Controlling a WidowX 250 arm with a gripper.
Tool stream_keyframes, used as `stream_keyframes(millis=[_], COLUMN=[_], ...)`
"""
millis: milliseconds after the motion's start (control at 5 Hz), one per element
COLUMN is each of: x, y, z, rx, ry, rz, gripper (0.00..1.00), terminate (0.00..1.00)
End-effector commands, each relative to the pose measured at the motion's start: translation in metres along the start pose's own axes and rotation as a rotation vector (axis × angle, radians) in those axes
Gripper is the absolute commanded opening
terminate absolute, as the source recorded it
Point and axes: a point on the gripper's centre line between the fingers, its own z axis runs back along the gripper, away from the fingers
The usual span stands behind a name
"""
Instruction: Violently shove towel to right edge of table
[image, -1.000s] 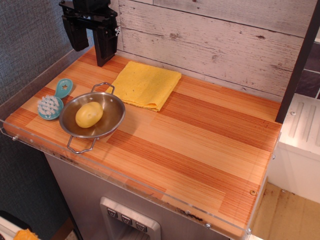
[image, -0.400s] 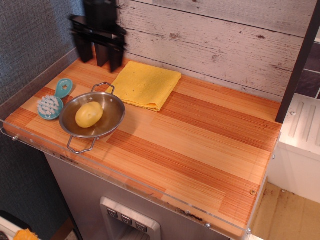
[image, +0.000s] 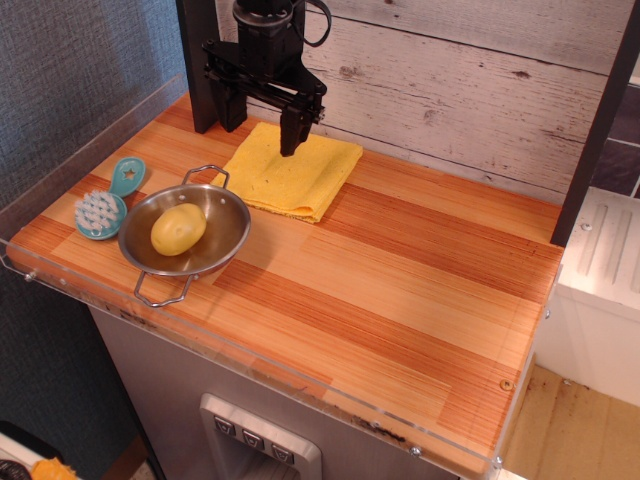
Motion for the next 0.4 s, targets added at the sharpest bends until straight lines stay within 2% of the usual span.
stream_keyframes(millis=[0,200], x=[0.0163,0.0201], y=[0.0197,0.0215], z=[0.0097,0.0001], rx=[-0.060,-0.090], ry=[-0.123,-0.066], rz=[0.057,0.023], gripper=[1.00,1.00], terminate=[0.00,0.00])
